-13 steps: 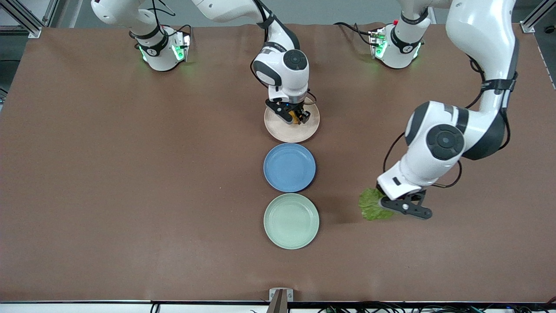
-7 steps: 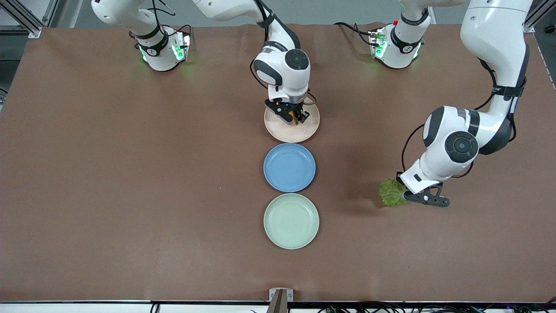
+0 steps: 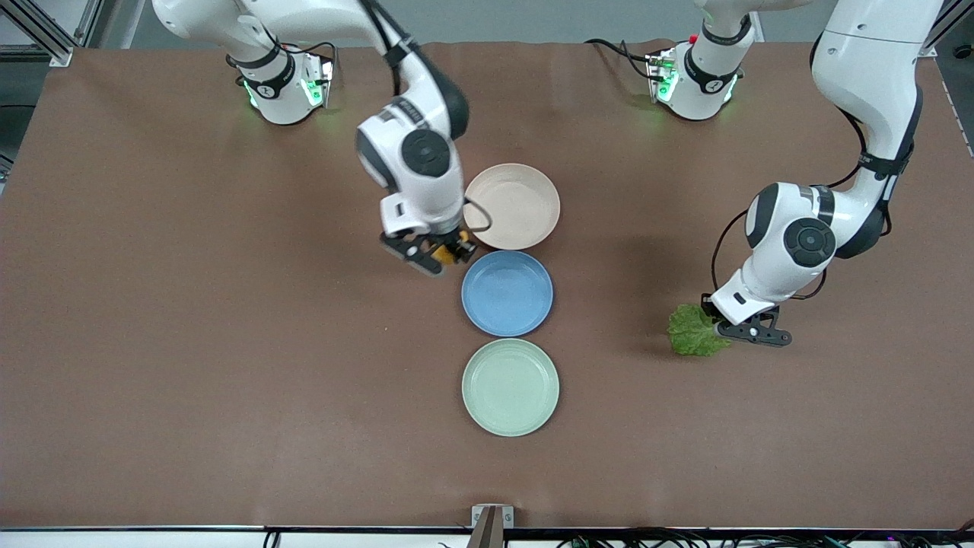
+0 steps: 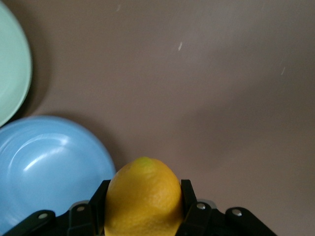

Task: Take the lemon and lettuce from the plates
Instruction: 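Release the lettuce on the table while the right gripper carries the lemon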

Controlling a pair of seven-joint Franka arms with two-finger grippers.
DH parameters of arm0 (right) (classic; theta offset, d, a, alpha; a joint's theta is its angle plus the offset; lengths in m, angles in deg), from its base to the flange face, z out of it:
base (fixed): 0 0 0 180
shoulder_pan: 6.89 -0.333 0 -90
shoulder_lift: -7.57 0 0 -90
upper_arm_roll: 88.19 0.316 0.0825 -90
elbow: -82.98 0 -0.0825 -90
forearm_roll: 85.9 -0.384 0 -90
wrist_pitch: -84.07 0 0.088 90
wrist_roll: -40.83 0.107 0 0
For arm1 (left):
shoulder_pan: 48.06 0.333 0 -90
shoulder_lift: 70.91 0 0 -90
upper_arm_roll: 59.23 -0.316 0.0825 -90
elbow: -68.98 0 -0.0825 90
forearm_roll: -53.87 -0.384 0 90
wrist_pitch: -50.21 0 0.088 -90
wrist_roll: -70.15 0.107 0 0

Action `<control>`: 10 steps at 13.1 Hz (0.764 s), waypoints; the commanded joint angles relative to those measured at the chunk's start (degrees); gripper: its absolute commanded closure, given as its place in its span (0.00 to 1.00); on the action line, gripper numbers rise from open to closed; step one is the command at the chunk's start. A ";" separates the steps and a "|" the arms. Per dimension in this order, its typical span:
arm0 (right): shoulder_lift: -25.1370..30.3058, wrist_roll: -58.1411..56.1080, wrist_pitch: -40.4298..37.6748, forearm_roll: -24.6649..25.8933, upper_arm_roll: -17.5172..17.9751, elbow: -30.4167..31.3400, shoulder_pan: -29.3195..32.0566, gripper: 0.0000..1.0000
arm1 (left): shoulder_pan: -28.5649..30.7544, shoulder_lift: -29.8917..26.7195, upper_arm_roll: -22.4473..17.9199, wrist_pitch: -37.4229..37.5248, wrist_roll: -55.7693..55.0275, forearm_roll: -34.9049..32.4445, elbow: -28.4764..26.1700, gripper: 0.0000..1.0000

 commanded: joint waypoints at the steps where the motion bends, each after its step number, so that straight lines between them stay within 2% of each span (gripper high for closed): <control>1: 3.81 -14.51 0.83 0.35 1.34 6.19 8.59 0.99 | 0.50 -6.08 0.66 0.88 -1.16 -1.72 0.67 0.00; 4: 3.99 -34.18 0.74 -0.35 1.42 7.69 18.70 0.99 | 0.59 -12.84 0.75 5.79 -0.99 -1.63 2.08 0.00; 5: 3.90 -41.39 0.74 -0.44 1.51 8.04 22.13 0.99 | 0.76 -15.12 0.66 9.73 -0.46 -1.63 4.18 0.00; 6: 3.73 -46.34 0.83 -0.53 1.51 8.13 24.77 0.99 | 0.68 -16.28 0.57 15.77 0.50 -1.63 7.42 0.00; 9: 2.33 -59.35 3.54 -0.53 1.42 8.22 31.54 0.99 | 0.41 -15.50 0.92 37.56 2.53 -0.93 23.22 0.00; 10: 1.10 -62.70 5.03 -0.53 1.51 8.22 33.30 0.99 | 0.15 -15.93 1.10 41.37 2.45 -0.75 25.70 0.00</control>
